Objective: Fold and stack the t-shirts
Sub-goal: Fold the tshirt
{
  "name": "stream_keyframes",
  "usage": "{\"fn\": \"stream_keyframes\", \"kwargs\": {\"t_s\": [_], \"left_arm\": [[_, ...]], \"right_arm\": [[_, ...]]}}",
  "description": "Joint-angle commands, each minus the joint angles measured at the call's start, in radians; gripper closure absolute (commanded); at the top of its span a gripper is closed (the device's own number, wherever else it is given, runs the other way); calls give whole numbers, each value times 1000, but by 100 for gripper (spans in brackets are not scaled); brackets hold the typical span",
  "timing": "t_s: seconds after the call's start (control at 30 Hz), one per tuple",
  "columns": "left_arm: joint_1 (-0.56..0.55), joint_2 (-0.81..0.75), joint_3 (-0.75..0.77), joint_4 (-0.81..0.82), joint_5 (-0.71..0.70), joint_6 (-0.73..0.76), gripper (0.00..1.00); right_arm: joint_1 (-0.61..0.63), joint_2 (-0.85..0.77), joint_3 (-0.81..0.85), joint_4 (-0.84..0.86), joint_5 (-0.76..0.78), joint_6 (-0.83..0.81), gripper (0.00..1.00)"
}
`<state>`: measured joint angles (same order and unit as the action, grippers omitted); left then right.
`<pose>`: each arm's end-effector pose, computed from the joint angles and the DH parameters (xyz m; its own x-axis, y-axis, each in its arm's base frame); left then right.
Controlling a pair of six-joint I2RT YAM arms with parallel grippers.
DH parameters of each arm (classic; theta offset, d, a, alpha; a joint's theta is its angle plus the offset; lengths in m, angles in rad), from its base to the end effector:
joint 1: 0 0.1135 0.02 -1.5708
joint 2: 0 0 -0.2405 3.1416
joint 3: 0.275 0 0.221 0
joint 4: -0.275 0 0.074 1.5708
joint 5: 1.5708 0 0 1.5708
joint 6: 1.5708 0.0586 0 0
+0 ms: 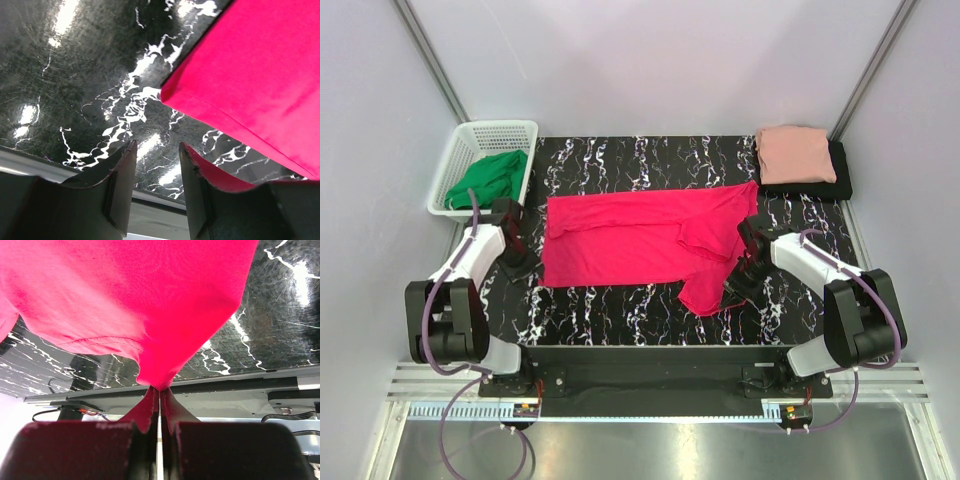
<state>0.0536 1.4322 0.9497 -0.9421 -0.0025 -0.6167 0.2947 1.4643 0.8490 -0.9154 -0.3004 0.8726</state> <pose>0.2220 0.0121 0.1750 -0.7747 -0.6207 -0.1203 -0.6153 0.7840 -0.0822 0.1940 0.0770 0.1490 -0.8358 0.5110 0.2007 0.5468 0.8077 0.2208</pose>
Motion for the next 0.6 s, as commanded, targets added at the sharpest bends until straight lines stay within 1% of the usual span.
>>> {"fn": "stream_keyframes", "kwargs": {"t_s": [0.0, 0.57], "left_arm": [[5, 26, 27, 8, -44, -14, 56], [5, 140, 64, 57, -17, -15, 54]], "right_arm": [[9, -15, 41, -23, -16, -17, 100], [9, -4, 56, -25, -31, -21, 100]]}}
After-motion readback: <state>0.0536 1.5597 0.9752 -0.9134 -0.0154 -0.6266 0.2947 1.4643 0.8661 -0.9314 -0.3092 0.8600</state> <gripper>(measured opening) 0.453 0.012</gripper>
